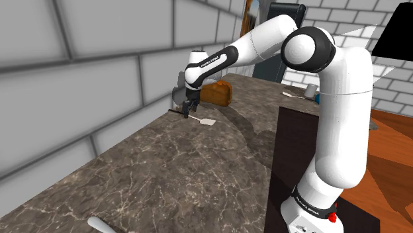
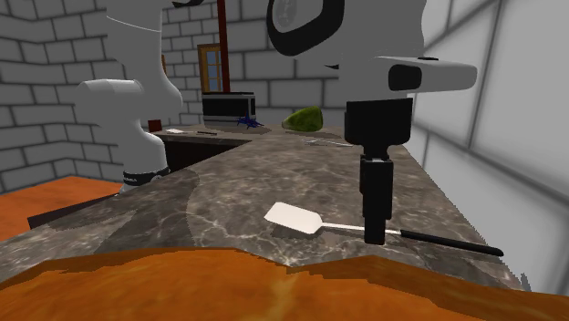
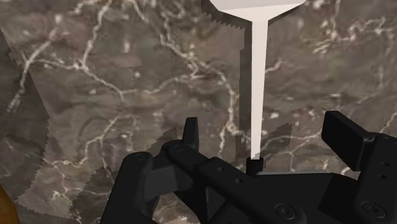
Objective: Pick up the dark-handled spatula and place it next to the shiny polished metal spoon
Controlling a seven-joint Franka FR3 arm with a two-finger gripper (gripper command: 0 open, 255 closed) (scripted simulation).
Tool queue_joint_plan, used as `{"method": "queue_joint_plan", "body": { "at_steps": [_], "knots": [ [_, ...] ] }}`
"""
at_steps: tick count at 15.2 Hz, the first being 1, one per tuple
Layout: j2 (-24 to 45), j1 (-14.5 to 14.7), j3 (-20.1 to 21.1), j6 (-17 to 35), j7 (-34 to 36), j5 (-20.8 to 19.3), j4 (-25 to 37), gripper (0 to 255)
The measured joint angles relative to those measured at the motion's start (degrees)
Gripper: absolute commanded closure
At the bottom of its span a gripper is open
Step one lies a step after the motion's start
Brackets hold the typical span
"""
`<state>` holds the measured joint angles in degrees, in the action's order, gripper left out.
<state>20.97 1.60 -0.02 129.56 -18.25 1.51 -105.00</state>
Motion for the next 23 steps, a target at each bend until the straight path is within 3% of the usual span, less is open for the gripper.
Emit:
{"method": "queue_joint_plan", "body": {
  "at_steps": [1,12,23],
  "knots": [
    [0.00,0.00,0.00,0.00,0.00,0.00,0.00,255],
    [-0.19,0.00,0.00,-0.26,0.00,0.00,0.07,255],
    [-3.63,-0.01,-0.04,-7.15,0.17,-0.12,3.55,255]
  ]
}}
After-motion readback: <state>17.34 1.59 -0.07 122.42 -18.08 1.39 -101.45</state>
